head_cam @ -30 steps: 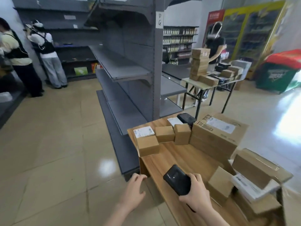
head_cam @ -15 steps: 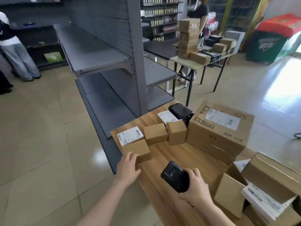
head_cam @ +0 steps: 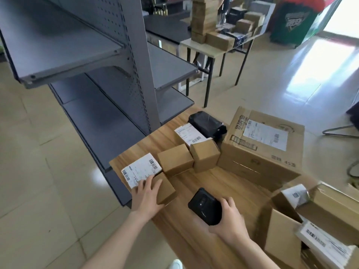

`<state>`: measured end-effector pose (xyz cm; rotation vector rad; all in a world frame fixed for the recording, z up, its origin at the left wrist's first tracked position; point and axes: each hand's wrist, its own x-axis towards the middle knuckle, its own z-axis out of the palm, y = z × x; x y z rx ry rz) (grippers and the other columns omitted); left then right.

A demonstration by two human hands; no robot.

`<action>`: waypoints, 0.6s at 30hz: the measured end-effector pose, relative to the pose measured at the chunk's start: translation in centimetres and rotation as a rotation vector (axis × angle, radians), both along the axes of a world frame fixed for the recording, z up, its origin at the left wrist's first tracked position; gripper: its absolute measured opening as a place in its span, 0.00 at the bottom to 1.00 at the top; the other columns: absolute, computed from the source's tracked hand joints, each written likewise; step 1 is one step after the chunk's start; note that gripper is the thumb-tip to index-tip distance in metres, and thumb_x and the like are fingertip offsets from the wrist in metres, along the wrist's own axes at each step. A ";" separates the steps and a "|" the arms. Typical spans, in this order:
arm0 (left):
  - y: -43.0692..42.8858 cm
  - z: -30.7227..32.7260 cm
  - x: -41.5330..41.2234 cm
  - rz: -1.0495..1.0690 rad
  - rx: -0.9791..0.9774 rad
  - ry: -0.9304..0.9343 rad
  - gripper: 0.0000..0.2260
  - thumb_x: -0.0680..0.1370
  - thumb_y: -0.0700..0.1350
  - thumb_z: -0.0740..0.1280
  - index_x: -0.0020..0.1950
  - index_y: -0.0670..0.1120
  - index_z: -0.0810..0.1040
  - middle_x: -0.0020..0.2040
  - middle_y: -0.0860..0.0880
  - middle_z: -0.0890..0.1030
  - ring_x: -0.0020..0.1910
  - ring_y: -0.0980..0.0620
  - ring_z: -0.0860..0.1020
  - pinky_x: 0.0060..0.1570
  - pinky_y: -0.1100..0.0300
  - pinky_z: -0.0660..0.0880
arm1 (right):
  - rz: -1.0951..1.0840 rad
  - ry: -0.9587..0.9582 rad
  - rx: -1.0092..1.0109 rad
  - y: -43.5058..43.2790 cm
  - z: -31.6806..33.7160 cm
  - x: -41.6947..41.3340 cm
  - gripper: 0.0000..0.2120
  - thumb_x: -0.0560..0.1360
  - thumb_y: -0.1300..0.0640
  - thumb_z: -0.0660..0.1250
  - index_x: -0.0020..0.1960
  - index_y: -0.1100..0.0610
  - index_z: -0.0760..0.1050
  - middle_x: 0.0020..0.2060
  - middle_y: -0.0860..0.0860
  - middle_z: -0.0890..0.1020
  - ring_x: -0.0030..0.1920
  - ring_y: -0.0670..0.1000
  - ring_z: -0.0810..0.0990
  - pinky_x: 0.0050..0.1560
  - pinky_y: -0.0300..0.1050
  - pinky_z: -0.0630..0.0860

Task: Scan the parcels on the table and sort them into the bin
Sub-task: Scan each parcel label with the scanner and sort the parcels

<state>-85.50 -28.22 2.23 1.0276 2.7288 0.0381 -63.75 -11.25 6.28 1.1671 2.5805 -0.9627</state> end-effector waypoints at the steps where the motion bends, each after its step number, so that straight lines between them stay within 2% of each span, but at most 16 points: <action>1: 0.0 -0.1 0.3 -0.006 -0.002 -0.009 0.39 0.70 0.65 0.69 0.76 0.57 0.57 0.75 0.50 0.55 0.71 0.45 0.57 0.67 0.45 0.62 | -0.014 0.008 -0.011 0.0 -0.1 0.1 0.41 0.58 0.45 0.74 0.68 0.49 0.66 0.52 0.44 0.66 0.53 0.49 0.73 0.57 0.53 0.73; 4: 0.3 -0.1 1.0 -0.054 -0.007 -0.044 0.39 0.70 0.67 0.68 0.76 0.58 0.57 0.75 0.52 0.56 0.71 0.46 0.56 0.68 0.45 0.61 | -0.054 0.030 -0.023 -0.1 -0.2 0.6 0.39 0.56 0.44 0.74 0.66 0.49 0.68 0.51 0.44 0.66 0.49 0.49 0.74 0.54 0.54 0.76; 7: 1.4 0.6 2.5 -0.149 0.022 -0.101 0.38 0.69 0.69 0.65 0.75 0.59 0.58 0.74 0.54 0.59 0.71 0.49 0.58 0.68 0.47 0.63 | -0.071 0.034 -0.011 0.1 -0.3 1.9 0.42 0.56 0.43 0.75 0.67 0.49 0.67 0.52 0.43 0.66 0.51 0.48 0.74 0.54 0.54 0.77; 9: 2.7 1.0 3.0 -0.161 0.079 -0.226 0.35 0.71 0.69 0.64 0.75 0.59 0.60 0.73 0.56 0.63 0.70 0.50 0.63 0.67 0.50 0.67 | -0.094 0.036 -0.002 0.4 -0.4 2.9 0.43 0.56 0.40 0.75 0.68 0.49 0.67 0.52 0.43 0.66 0.53 0.48 0.74 0.56 0.54 0.76; 12: 4.4 1.4 2.6 -0.136 0.139 -0.489 0.27 0.77 0.59 0.63 0.75 0.59 0.60 0.73 0.53 0.68 0.68 0.51 0.70 0.66 0.51 0.71 | -0.153 0.049 -0.006 0.6 0.2 4.5 0.47 0.53 0.33 0.72 0.69 0.49 0.66 0.54 0.43 0.67 0.56 0.48 0.74 0.58 0.54 0.75; 13: 4.7 1.7 2.3 -0.145 0.136 -0.496 0.26 0.78 0.55 0.62 0.75 0.59 0.60 0.73 0.51 0.68 0.68 0.50 0.70 0.65 0.50 0.71 | -0.174 0.054 -0.012 0.6 0.4 5.0 0.49 0.52 0.32 0.71 0.69 0.50 0.66 0.54 0.43 0.67 0.56 0.48 0.74 0.58 0.54 0.75; 15: 5.1 2.3 2.2 -0.162 0.151 -0.384 0.24 0.80 0.50 0.60 0.76 0.58 0.59 0.73 0.51 0.67 0.67 0.49 0.71 0.62 0.52 0.73 | -0.197 0.054 0.000 0.4 0.5 5.8 0.50 0.53 0.33 0.73 0.70 0.50 0.66 0.55 0.43 0.68 0.56 0.48 0.74 0.58 0.53 0.76; 16: 5.0 2.7 2.5 -0.168 0.177 -0.305 0.22 0.81 0.51 0.59 0.76 0.56 0.60 0.73 0.51 0.66 0.67 0.50 0.71 0.60 0.54 0.74 | -0.204 0.049 0.015 0.3 0.4 6.1 0.49 0.54 0.34 0.75 0.70 0.50 0.66 0.55 0.43 0.68 0.56 0.48 0.74 0.58 0.52 0.76; 18: 4.7 3.3 3.7 -0.212 0.193 -0.209 0.24 0.80 0.59 0.58 0.75 0.56 0.61 0.73 0.52 0.63 0.69 0.51 0.68 0.60 0.54 0.74 | -0.219 0.043 0.031 0.0 0.1 6.4 0.48 0.55 0.35 0.77 0.70 0.49 0.65 0.55 0.43 0.67 0.56 0.47 0.74 0.58 0.52 0.77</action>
